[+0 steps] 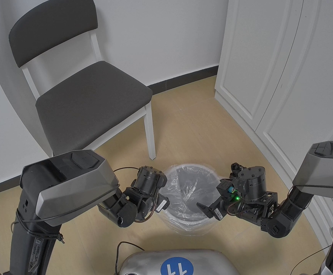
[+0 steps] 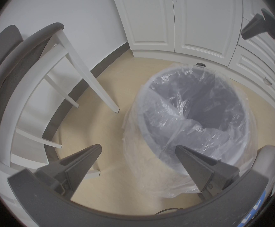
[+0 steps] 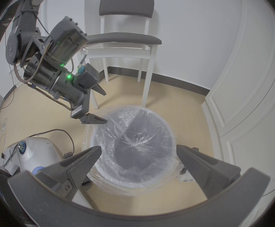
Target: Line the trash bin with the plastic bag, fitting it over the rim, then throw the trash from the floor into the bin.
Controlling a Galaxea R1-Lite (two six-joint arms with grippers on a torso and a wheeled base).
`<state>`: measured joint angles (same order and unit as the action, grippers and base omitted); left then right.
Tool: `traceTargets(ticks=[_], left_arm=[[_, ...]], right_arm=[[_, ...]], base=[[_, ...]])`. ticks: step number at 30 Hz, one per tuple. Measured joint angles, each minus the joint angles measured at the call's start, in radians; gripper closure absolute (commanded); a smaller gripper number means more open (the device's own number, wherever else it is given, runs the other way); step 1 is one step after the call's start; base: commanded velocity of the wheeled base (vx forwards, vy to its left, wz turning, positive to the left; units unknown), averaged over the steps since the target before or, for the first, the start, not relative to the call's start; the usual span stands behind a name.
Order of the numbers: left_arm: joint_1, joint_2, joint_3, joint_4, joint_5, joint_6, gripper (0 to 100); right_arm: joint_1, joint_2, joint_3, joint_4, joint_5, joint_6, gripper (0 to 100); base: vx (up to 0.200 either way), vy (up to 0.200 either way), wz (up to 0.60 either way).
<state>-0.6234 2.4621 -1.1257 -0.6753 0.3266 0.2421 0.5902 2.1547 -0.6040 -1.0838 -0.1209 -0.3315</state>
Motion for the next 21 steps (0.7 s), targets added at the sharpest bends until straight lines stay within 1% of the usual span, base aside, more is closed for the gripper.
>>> traceTargets(ticks=[6, 13, 16, 21], left_arm=[[0.024, -0.017, 0.053, -0.020, -0.001, -0.007, 0], [0.044, -0.047, 0.130, -0.105, -0.005, -0.023, 0], [0.053, -0.056, 0.154, -0.121, -0.009, -0.026, 0], [0.055, -0.064, 0.171, -0.128, -0.023, -0.082, 0]], right_arm=[[-0.026, 0.002, -0.008, 0.000, 0.000, -0.009, 0], [-0.044, 0.016, -0.023, 0.001, 0.000, -0.017, 0], [-0.049, 0.024, -0.029, 0.001, 0.000, -0.017, 0], [-0.055, 0.036, -0.040, 0.001, 0.000, -0.018, 0]], base=[[0.000, 0.000, 0.00], [0.000, 0.000, 0.00], [0.000, 0.000, 0.00], [0.000, 0.000, 0.00]])
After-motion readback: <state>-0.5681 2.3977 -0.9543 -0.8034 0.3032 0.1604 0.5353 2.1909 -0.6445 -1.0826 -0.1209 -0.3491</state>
